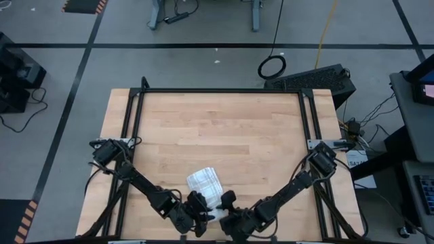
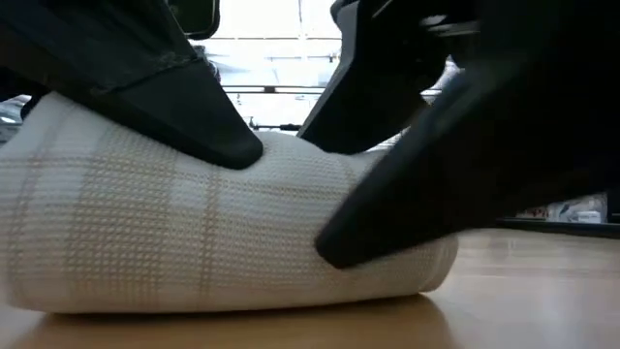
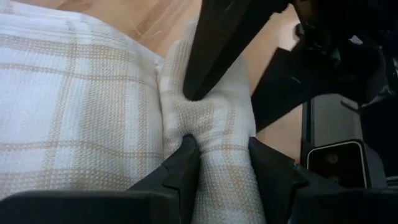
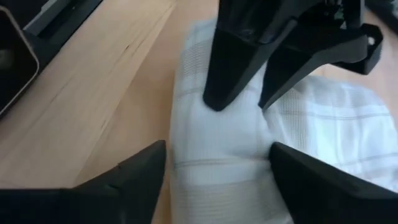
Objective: Roll towel
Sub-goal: Roll the brown checkered towel
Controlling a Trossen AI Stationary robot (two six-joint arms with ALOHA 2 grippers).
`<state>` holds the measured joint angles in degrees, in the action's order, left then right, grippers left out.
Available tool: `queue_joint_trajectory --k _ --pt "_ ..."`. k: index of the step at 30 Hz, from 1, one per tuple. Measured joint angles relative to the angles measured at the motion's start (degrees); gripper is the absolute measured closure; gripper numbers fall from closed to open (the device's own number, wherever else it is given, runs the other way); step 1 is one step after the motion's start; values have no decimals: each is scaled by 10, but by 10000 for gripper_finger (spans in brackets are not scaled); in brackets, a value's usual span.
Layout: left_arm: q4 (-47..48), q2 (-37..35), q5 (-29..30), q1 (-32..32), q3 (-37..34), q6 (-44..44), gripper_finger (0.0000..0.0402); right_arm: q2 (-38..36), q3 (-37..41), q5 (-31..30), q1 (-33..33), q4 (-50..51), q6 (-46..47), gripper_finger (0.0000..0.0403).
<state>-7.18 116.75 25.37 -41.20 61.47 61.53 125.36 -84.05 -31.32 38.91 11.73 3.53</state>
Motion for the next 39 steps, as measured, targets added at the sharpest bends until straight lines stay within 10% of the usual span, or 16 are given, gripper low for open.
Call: queue_joint_trajectory --k 12,22,39 --pt "-14 -6 94 -38 -2 -107 231 -3 -3 132 -35 19 45 267" --pt "104 -118 168 -82 -4 -183 112 -3 -3 266 -87 22 157 274" --pt "59 -44 282 -138 -3 -356 107 -3 -1 451 -170 19 249 275"
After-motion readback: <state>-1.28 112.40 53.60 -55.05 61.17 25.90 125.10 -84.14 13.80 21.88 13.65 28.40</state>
